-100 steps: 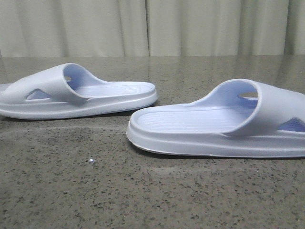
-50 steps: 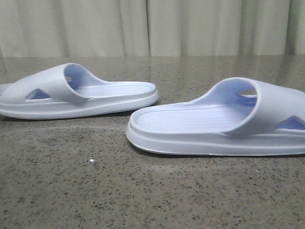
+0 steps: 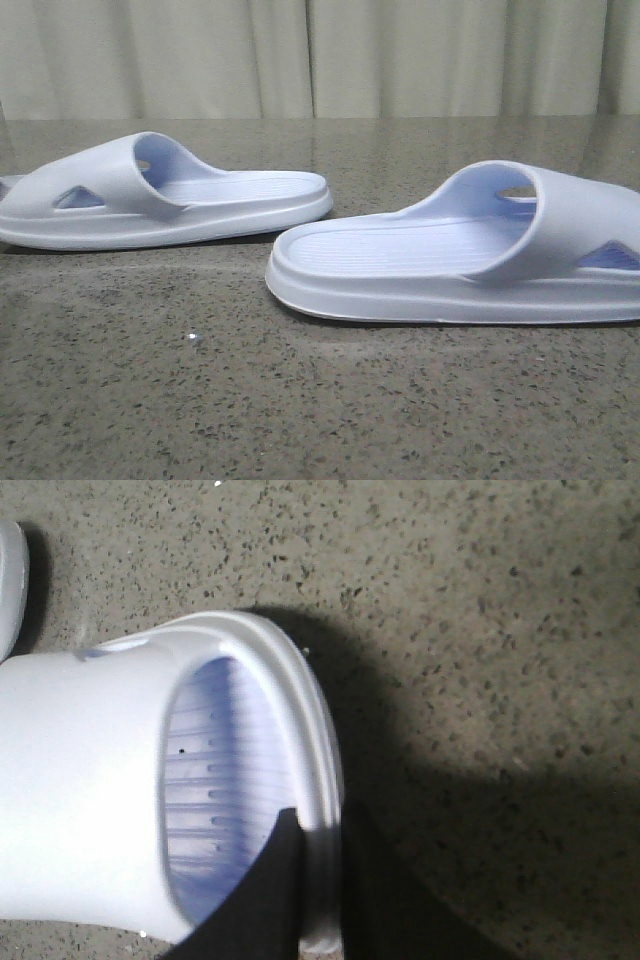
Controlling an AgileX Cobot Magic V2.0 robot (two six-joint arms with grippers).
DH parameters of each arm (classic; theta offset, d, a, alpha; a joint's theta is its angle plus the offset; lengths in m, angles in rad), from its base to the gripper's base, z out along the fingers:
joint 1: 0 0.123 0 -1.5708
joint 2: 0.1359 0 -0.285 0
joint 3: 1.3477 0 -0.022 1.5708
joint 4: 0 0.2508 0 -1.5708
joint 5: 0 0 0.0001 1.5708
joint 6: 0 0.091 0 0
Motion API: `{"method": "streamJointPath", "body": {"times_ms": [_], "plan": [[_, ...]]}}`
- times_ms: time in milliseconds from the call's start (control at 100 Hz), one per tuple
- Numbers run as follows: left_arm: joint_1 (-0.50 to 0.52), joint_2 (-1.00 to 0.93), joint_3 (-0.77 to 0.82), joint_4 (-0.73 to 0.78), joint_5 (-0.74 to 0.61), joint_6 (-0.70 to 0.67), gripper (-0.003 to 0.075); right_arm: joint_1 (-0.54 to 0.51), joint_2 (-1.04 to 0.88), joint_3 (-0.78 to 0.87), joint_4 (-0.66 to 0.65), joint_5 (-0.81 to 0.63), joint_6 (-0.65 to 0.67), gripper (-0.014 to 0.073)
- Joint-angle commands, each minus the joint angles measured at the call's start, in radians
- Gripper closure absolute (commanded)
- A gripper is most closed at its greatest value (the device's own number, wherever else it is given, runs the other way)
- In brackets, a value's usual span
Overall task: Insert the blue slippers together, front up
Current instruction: 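Grasp the other slipper's heel with the left gripper and lift both slippers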
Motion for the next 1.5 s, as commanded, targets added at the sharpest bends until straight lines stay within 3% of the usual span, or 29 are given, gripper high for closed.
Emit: {"method": "streamJointPath", "body": {"times_ms": [0, 260, 380, 490, 890, 1070, 1320, 1490], "plan": [[-0.020, -0.016, -0.029, -0.052, 0.027, 0.028, 0.0402, -0.006, -0.012, -0.031, 0.047, -0.006, -0.025, 0.0697], [-0.079, -0.016, -0.029, -0.062, -0.015, 0.032, 0.0419, -0.006, -0.012, -0.031, 0.047, -0.006, -0.025, 0.0697], [-0.088, -0.016, -0.029, -0.065, -0.031, 0.032, 0.0529, -0.006, -0.012, -0.031, 0.047, -0.006, -0.025, 0.0697], [-0.088, -0.016, -0.029, -0.070, -0.029, 0.032, 0.0708, -0.006, -0.012, -0.031, 0.047, -0.006, -0.025, 0.0697], [0.006, -0.158, -0.029, -0.010, -0.029, 0.043, 0.0705, -0.008, -0.028, -0.085, 0.062, -0.037, -0.025, 0.0697], [0.066, -0.232, -0.029, -0.032, 0.011, 0.043, 0.0705, -0.008, -0.107, -0.131, 0.128, -0.040, -0.026, 0.0697], [0.066, -0.231, -0.029, -0.068, 0.087, 0.043, 0.0705, -0.008, -0.162, -0.141, 0.316, 0.019, -0.121, 0.0697], [0.066, -0.231, -0.029, -0.146, 0.168, 0.048, 0.0705, -0.008, -0.141, -0.141, 0.355, 0.032, -0.146, 0.0697]]}}
